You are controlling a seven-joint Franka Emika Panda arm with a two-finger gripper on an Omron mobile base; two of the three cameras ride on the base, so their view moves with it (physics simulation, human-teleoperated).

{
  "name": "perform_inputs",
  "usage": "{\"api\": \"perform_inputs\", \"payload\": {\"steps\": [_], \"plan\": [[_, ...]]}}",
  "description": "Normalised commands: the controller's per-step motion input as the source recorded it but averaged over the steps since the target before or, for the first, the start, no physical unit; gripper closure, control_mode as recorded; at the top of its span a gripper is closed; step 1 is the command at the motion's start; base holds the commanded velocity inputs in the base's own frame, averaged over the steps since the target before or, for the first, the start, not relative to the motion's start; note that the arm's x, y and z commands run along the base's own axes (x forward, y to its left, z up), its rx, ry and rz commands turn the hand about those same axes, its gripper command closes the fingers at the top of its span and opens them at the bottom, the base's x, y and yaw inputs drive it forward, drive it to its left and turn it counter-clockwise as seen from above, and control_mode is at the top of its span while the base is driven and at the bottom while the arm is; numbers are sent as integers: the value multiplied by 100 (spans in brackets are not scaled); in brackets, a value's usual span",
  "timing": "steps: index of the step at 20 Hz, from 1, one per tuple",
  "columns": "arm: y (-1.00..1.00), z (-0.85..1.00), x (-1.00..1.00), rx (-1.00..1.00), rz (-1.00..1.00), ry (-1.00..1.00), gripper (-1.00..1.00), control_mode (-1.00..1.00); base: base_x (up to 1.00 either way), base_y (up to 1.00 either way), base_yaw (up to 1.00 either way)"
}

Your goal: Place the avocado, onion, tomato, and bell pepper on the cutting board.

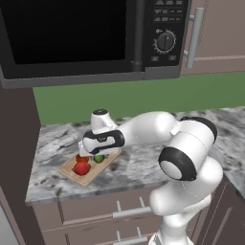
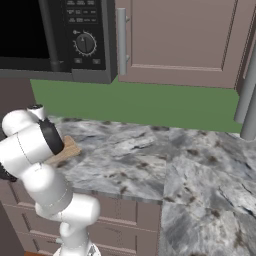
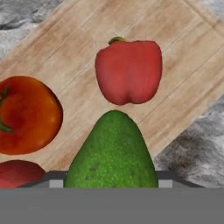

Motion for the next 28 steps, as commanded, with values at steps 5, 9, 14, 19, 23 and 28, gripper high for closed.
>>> {"api": "perform_inputs", "payload": {"steps": [5, 9, 14, 19, 23, 28], "plan": [[2, -26, 0, 0, 0, 9, 100, -100, 0, 0, 0], [4, -13, 0, 0, 0, 6, 100, -100, 0, 0, 0], [4, -8, 0, 0, 0, 4, 100, -100, 0, 0, 0], [2, -10, 0, 0, 0, 5, 100, -100, 0, 0, 0], [8, -11, 0, 0, 0, 6, -100, -100, 0, 0, 0], [6, -7, 0, 0, 0, 5, -100, -100, 0, 0, 0]]}}
